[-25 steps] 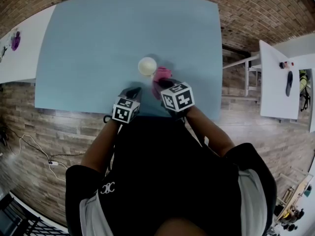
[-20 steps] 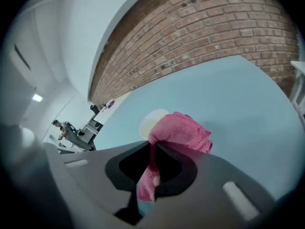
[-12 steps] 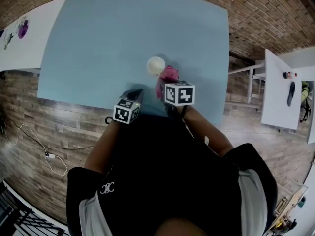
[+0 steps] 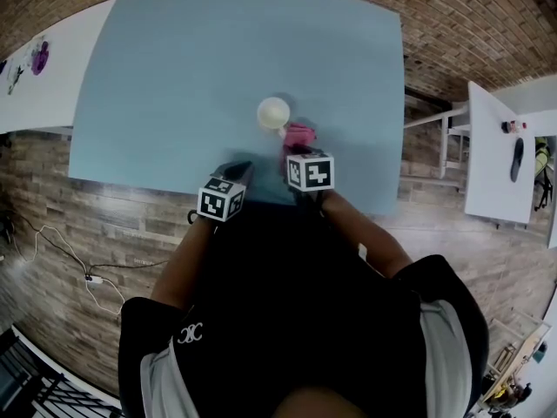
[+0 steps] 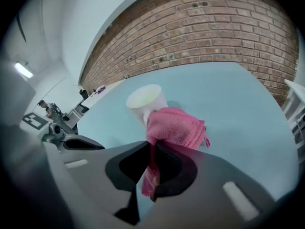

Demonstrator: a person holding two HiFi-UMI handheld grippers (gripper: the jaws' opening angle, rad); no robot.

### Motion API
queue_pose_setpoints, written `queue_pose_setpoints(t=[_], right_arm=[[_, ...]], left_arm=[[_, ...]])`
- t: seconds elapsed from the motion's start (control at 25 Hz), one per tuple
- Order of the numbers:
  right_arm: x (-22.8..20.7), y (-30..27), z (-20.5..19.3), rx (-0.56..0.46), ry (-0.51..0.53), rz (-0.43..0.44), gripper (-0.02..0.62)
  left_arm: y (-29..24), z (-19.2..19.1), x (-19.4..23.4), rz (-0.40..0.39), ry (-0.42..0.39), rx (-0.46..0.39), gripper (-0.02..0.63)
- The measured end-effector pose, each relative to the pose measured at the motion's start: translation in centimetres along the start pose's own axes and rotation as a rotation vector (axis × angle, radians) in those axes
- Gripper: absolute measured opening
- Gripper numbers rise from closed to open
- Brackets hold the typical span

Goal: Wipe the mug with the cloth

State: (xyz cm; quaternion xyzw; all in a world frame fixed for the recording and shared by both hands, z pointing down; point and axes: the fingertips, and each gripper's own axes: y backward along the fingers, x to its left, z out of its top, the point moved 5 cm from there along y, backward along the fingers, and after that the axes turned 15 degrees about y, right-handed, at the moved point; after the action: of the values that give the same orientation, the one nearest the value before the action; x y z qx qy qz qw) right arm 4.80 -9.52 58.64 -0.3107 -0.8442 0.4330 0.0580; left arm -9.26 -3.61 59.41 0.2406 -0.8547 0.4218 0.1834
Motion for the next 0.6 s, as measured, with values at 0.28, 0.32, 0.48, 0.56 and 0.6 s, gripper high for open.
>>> queue_pose_setpoints(t=[0.28,0.32,0.48,0.56,0.6], right_arm=[[-1.7,0.3,-0.1,-0.008,0.06,-0.069,0.038],[-1.9,0.6,0.1,-0.02,0.071,-0.076,0.038],[-2.1,2.8,0.9,-0.096,0.125,-0.082,0.038],[-1.9,4.3,1.3,-0.146,0.164,-0.067,0.038],[-1.7,4.9,1.4,-0.165,0.186,-0.058,0.038]], left_arm=[[0.5,1.0,0.8,0.071,0.024,-0.039,0.0],[0.6,1.2,1.0,0.087,0.016,-0.046,0.002],[0.5,1.8,1.2,0.133,-0.012,-0.069,0.003],[0.4,1.9,1.0,0.134,-0.013,-0.061,0.005],[0.2,2.0,0.8,0.123,-0.012,-0.057,0.006]])
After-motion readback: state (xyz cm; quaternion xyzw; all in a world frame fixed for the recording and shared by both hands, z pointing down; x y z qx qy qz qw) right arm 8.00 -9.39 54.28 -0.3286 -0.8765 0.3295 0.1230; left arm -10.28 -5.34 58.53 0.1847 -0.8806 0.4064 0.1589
